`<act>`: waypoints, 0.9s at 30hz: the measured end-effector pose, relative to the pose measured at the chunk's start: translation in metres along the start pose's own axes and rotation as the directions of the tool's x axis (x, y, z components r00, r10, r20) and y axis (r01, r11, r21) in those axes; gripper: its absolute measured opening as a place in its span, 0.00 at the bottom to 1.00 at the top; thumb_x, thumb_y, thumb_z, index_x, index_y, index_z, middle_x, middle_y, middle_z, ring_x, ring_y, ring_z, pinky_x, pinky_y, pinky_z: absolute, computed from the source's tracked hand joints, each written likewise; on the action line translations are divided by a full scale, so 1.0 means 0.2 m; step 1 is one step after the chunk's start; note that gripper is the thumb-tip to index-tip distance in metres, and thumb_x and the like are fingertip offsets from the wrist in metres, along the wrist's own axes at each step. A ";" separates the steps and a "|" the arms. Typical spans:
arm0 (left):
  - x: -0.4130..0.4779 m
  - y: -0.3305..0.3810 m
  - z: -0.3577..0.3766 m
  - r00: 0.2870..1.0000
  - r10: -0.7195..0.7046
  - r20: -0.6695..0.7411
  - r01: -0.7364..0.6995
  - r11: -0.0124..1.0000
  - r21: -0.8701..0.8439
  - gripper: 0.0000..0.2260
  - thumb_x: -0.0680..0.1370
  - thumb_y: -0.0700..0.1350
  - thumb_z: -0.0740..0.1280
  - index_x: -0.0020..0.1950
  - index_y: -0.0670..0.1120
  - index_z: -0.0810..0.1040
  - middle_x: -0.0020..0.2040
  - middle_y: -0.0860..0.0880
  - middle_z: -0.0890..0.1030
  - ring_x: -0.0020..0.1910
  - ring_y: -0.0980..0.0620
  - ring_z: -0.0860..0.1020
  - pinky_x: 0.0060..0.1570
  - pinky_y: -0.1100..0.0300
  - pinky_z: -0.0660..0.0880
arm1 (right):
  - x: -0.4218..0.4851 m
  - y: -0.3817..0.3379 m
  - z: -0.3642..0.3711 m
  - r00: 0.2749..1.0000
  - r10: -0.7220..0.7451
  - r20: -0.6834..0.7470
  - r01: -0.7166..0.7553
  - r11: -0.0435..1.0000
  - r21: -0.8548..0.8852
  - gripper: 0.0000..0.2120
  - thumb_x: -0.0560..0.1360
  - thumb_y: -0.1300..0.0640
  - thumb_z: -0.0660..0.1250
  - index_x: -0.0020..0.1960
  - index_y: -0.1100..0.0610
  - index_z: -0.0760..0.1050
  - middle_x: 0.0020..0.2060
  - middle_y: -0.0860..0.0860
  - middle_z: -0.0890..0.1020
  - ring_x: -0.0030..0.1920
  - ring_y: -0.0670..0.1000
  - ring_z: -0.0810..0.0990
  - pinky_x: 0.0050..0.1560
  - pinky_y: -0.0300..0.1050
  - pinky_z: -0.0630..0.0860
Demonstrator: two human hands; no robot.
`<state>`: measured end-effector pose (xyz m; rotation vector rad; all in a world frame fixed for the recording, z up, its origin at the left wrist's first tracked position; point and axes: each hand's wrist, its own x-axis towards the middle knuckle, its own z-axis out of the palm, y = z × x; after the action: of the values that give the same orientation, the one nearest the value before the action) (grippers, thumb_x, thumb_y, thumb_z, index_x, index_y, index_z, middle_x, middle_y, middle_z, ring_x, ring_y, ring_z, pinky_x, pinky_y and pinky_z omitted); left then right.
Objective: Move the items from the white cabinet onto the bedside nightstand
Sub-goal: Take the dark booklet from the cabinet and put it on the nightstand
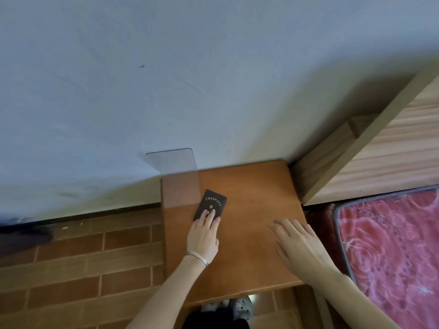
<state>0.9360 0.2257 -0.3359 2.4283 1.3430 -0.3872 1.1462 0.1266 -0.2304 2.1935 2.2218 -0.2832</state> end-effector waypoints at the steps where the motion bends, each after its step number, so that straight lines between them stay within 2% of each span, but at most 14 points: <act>1: 0.01 -0.01 0.04 0.996 0.058 0.064 -0.062 0.996 0.061 0.24 0.79 0.48 0.59 0.74 0.48 0.57 0.77 0.49 0.51 0.75 0.47 0.48 0.72 0.52 0.53 | 0.00 0.00 0.01 1.000 -0.005 0.009 0.005 1.000 -0.013 0.16 0.70 0.54 0.64 0.57 0.54 0.75 0.51 0.51 0.80 0.46 0.54 0.79 0.42 0.49 0.77; 3: 0.03 -0.04 0.10 0.987 0.074 0.141 -0.091 0.989 0.120 0.25 0.81 0.49 0.56 0.76 0.49 0.53 0.77 0.49 0.47 0.75 0.46 0.45 0.73 0.50 0.49 | 0.01 0.00 0.03 1.000 -0.019 0.020 0.019 1.000 -0.016 0.16 0.71 0.52 0.61 0.58 0.54 0.74 0.52 0.51 0.80 0.47 0.54 0.79 0.44 0.48 0.77; 6: 0.08 -0.06 0.16 0.990 0.081 0.119 -0.096 0.987 0.125 0.26 0.81 0.51 0.53 0.77 0.49 0.47 0.77 0.50 0.44 0.75 0.47 0.44 0.73 0.51 0.49 | 0.04 0.02 0.06 0.999 -0.019 0.036 0.019 1.000 0.012 0.19 0.68 0.54 0.71 0.58 0.54 0.75 0.52 0.51 0.80 0.48 0.54 0.79 0.46 0.48 0.76; 9: 0.18 0.00 0.13 0.992 0.072 0.103 -0.077 0.996 0.040 0.28 0.81 0.53 0.53 0.77 0.48 0.43 0.77 0.51 0.45 0.75 0.48 0.46 0.71 0.54 0.56 | 0.07 0.03 0.08 0.999 -0.005 0.040 0.005 1.000 0.014 0.20 0.67 0.55 0.73 0.58 0.54 0.75 0.52 0.51 0.80 0.48 0.54 0.80 0.46 0.49 0.77; 11: 0.26 0.04 0.09 0.997 0.017 0.076 -0.013 0.999 -0.049 0.30 0.80 0.52 0.56 0.76 0.47 0.44 0.77 0.50 0.46 0.75 0.49 0.47 0.70 0.55 0.60 | 0.08 0.04 0.09 0.999 -0.004 0.045 0.003 1.000 0.016 0.20 0.67 0.55 0.72 0.59 0.54 0.75 0.53 0.52 0.80 0.49 0.54 0.80 0.47 0.50 0.78; 13: 0.33 0.05 0.06 0.997 -0.071 0.043 0.076 0.992 -0.104 0.31 0.79 0.51 0.59 0.76 0.46 0.47 0.77 0.48 0.47 0.75 0.49 0.48 0.70 0.55 0.58 | 0.09 0.05 0.10 0.999 -0.009 0.036 0.008 1.000 0.019 0.20 0.68 0.55 0.72 0.59 0.55 0.75 0.53 0.52 0.80 0.49 0.54 0.79 0.49 0.51 0.78; 15: 0.36 0.01 0.05 0.995 -0.089 0.053 0.091 0.995 -0.047 0.30 0.79 0.52 0.58 0.76 0.46 0.48 0.77 0.47 0.47 0.75 0.49 0.48 0.72 0.54 0.54 | 0.09 0.07 0.12 0.999 -0.014 0.041 0.013 1.000 0.008 0.20 0.68 0.55 0.72 0.59 0.55 0.75 0.53 0.51 0.80 0.49 0.53 0.79 0.49 0.50 0.77; 19: 0.41 -0.06 0.04 0.994 -0.038 0.107 0.024 0.991 0.128 0.29 0.80 0.56 0.53 0.76 0.48 0.45 0.77 0.47 0.43 0.75 0.49 0.46 0.73 0.50 0.48 | 0.11 0.12 0.13 0.997 -0.010 0.076 0.011 1.000 -0.015 0.21 0.67 0.54 0.72 0.59 0.54 0.75 0.53 0.51 0.80 0.51 0.53 0.79 0.49 0.50 0.77; 27: 0.53 -0.10 -0.03 0.986 -0.088 0.140 0.072 0.991 0.116 0.28 0.80 0.55 0.52 0.76 0.49 0.45 0.77 0.48 0.43 0.75 0.49 0.46 0.72 0.47 0.49 | 0.20 0.16 0.11 0.997 0.008 0.083 -0.005 0.999 -0.035 0.20 0.71 0.53 0.66 0.63 0.55 0.72 0.57 0.53 0.78 0.58 0.56 0.76 0.57 0.54 0.74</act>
<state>0.9731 0.3188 -0.3745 2.3859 1.3929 -0.6618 1.1744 0.1625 -0.2615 2.1299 2.1601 -0.3269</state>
